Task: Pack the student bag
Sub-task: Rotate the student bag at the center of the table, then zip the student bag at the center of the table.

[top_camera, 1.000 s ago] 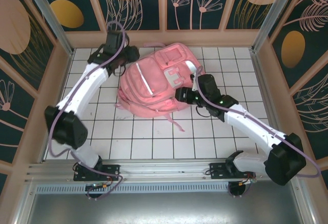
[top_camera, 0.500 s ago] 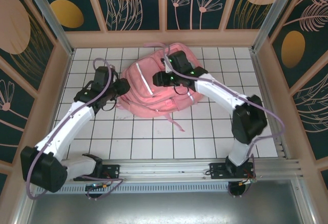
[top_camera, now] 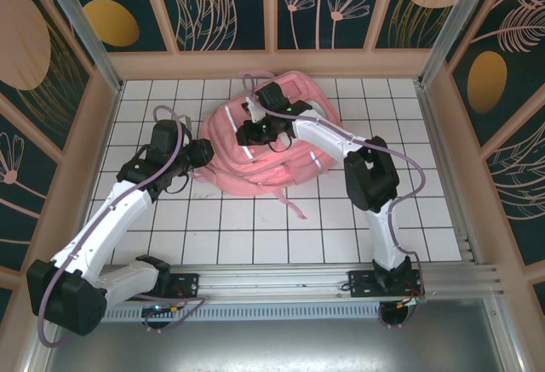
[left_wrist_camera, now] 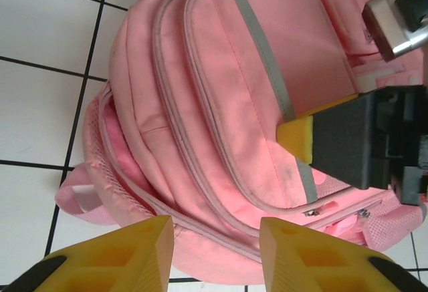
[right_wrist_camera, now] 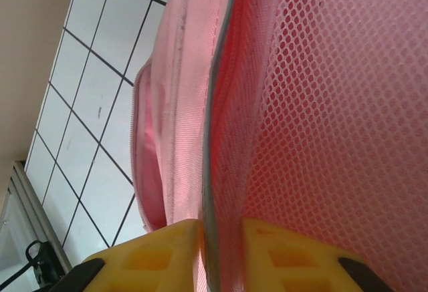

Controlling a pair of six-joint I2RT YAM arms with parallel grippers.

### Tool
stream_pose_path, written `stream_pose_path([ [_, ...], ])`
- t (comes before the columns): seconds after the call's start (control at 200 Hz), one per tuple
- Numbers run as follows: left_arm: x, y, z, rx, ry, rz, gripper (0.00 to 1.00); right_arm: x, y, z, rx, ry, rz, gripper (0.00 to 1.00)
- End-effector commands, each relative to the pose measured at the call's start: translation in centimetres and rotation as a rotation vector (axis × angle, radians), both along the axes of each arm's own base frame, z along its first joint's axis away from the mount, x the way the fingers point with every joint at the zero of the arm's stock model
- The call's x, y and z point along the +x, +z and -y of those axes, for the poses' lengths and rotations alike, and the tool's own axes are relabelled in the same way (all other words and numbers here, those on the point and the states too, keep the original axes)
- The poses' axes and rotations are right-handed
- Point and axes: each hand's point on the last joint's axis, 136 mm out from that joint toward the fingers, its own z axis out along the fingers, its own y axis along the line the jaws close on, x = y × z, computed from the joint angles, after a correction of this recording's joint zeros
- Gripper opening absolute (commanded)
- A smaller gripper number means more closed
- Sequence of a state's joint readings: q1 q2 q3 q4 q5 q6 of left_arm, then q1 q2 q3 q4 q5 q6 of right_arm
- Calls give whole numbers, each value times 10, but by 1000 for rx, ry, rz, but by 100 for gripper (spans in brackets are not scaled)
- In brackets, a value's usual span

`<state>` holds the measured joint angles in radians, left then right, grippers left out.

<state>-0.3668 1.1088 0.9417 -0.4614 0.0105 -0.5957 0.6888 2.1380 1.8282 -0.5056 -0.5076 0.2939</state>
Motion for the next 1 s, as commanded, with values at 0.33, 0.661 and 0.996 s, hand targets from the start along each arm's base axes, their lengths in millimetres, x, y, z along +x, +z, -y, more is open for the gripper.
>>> stream_pose_path([
  [0.33, -2, 2, 6, 37, -77, 6, 39, -22, -4, -28, 28, 85, -39, 27],
  [0.661, -6, 6, -5, 75, -51, 24, 41, 4, -1, -8, -85, -36, 83, 26],
  [0.996, -7, -1, -5, 78, -54, 12, 41, 22, 23, -3, -45, -75, 125, 37],
])
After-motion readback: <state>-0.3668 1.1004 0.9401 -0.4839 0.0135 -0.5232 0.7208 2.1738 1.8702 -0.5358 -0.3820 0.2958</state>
